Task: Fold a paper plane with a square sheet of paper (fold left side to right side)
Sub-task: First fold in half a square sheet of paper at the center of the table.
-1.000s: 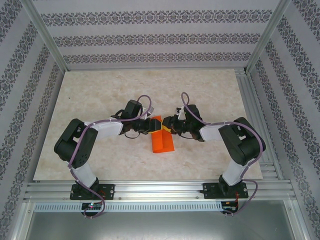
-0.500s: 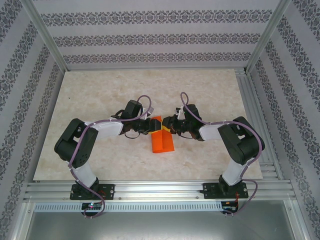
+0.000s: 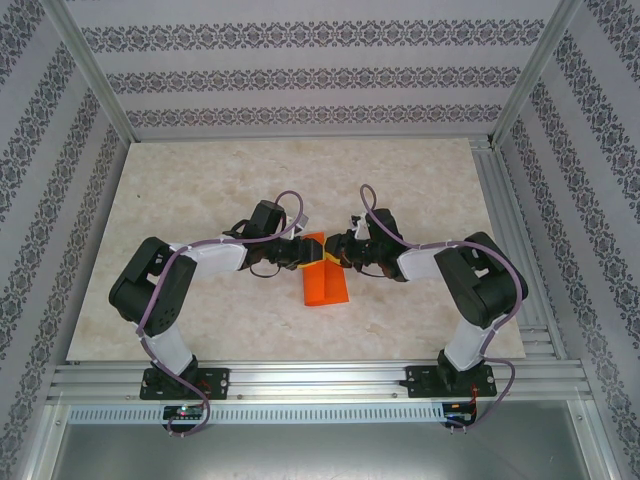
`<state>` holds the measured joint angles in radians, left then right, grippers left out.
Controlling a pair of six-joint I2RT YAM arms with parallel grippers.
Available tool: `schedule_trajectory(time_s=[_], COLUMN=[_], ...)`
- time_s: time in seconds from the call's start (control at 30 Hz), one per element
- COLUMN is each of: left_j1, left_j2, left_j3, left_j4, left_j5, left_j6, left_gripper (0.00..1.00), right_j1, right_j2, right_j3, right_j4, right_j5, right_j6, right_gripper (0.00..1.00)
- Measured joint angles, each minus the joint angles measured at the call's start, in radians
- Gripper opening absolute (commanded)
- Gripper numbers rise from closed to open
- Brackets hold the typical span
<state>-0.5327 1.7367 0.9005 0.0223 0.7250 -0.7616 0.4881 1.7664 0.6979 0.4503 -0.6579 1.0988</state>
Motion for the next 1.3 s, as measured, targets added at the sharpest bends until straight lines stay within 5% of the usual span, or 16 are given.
schedule_trajectory(time_s=[0.3,0.8,1.3], left_j1=[0.000,0.000,-0.080], left_j2=[0.000,-0.162,-0.007], left_j3=[0.000,-0.001,0.037], left_j4=[0.012,-0.128,-0.236], left_j5=[0.000,-0.127,-0.292], left_j6=[-0.001,0.027,0.014], left_gripper=[0.49,0.62,0.59], right_j1=[-0.006,-0.070,-0.079], right_j2=[0.026,0.011,0.011], right_j3=[0.000,0.026,0.045], right_j4=[-0.001,-0.145,-0.197], right_j5=[-0.014,-0.015,-0.013], right_j6=[0.000,-0.122,-0.180], right_gripper=[0.01,0.04,0.07])
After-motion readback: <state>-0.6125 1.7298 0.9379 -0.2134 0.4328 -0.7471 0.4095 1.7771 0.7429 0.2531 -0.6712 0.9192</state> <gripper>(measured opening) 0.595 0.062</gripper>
